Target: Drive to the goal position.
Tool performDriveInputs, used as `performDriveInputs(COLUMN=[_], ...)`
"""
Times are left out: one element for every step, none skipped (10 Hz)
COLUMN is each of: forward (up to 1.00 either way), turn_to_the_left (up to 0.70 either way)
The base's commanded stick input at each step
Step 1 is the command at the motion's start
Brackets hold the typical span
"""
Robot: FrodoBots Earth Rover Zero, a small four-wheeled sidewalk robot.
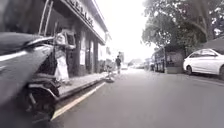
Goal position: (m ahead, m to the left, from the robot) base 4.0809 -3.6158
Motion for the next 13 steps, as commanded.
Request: performDriveInputs(forward=[0.7, 0.7, 0.7, 0.7, 0.7, 0.7, 0.7, 0.7, 0.7, 0.7, 0.7, 0.7, 0.7], turn_to_the_left=[0.0, 0.0, 0.0, 0.0, 0.0, 0.13, 0.14, 0.14, 0.14, 0.07, 0.0, 0.0, 0.0])
